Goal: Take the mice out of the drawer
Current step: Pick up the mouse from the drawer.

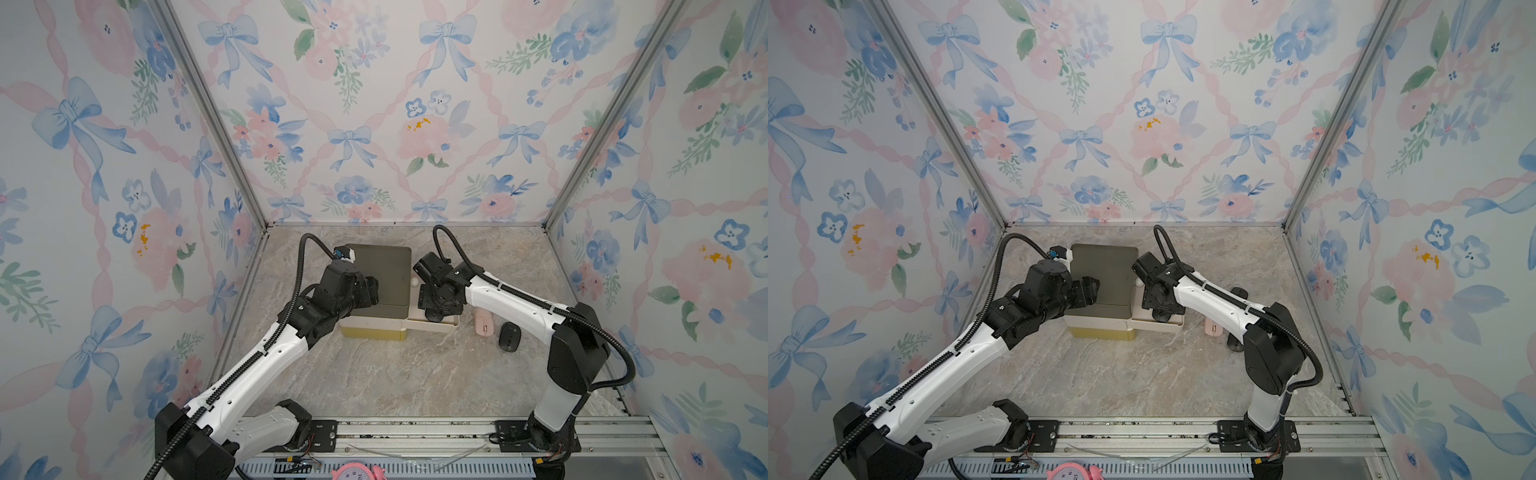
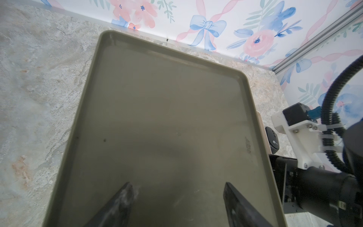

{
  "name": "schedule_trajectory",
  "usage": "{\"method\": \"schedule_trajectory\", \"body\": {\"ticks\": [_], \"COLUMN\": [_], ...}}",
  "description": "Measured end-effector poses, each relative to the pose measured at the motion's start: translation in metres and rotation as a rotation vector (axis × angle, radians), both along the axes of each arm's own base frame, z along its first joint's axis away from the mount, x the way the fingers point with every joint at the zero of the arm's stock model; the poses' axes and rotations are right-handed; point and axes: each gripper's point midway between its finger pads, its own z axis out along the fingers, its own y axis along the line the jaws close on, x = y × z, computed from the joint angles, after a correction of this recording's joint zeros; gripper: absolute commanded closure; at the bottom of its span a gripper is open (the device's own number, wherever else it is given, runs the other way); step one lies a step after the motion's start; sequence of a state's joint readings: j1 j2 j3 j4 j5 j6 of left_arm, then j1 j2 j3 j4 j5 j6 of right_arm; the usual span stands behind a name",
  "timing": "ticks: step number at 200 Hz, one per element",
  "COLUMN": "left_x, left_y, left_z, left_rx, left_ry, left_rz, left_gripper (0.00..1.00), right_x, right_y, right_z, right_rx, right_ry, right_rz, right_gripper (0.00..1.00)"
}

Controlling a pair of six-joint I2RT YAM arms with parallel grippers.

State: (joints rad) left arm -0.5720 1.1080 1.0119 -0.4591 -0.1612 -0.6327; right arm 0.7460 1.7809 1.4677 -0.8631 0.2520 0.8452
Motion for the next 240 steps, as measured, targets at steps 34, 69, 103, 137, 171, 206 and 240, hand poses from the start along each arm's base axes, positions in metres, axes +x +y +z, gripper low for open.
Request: {"method": "schedule_trajectory", "body": {"ticks": [34,69,103,137,171,206,240], "left_x": [-0.001,-0.001,-0.001,-0.001,-0.001,-0.001,-0.005], "left_y": [0.003,0.003,0.004,0.004,0.004,0.004,0.006], "left_z": [0.000,0.000,0.000,0.000,0.000,0.000,0.003], "left_rx": [-0.002,-0.002,-0.002,-0.002,-0.002,-0.002,-0.003], "left_ry": [-0.002,-0.002,-0.002,-0.002,-0.002,-0.002,-0.001], "left_rz": [0.006,0.006,0.008,0.010,0.009,0.009,0.006], "left_gripper": [0.25,0.26,0.26,0.26,0.26,0.26,0.26], "right_x": [0.002,0.008,0.016,0.020,0.020,0.020,0.021], "right_y": [0.000,-0.001,0.005,0.008,0.009,0.009,0.003], "right_z": [-0.005,-0.023,-0.021,-0.022,-0.022,-0.014,0.026], "right_rx": [-0.010,-0.039,-0.031,-0.030,-0.035,-0.031,0.031], "right_ry": [0.010,0.039,0.022,0.017,0.015,0.001,-0.071], "right_rz": [-0.004,-0.014,-0.017,-0.006,0.011,0.033,0.041], "right_gripper": [0.22,0.25,0.30,0.37,0.43,0.43,0.43]}}
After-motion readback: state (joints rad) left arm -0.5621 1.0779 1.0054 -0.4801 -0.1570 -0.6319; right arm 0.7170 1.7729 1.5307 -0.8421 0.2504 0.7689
